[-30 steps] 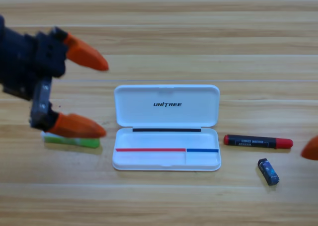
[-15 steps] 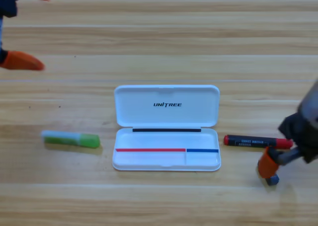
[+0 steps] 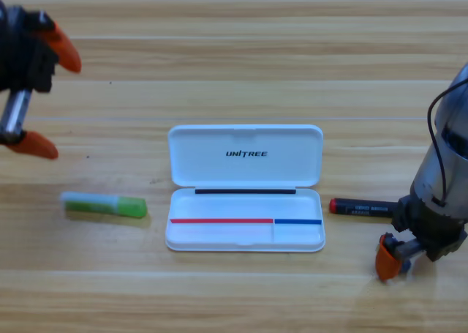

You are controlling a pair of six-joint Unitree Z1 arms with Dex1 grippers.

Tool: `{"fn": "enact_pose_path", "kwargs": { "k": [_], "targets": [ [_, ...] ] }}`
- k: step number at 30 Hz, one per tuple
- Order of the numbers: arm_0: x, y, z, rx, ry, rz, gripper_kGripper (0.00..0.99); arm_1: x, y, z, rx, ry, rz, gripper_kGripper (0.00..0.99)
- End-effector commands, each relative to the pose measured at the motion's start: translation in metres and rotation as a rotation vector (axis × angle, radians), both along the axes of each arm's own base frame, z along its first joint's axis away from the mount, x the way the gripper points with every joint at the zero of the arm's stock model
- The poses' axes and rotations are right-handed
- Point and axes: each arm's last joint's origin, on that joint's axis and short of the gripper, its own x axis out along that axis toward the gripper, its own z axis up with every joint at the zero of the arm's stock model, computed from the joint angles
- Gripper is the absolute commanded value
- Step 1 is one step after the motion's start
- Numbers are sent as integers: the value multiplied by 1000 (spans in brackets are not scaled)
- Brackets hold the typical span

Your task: Clean up eraser and pencils

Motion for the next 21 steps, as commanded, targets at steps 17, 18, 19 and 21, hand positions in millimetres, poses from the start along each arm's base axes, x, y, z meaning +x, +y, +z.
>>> {"fn": "enact_pose_path", "kwargs": {
  "k": [17,18,19,21],
  "targets": [
    [4,4,-39,34,83,46,990,2,0,-35,-20,129,56,0],
    [6,5,-43,28,76,50,990,2,-1,-31,-11,131,64,0],
    [8,6,-48,23,71,53,990,2,-2,-21,3,126,78,0],
    [15,5,-62,19,62,59,990,-1,-5,11,26,81,212,0]
  ]
}}
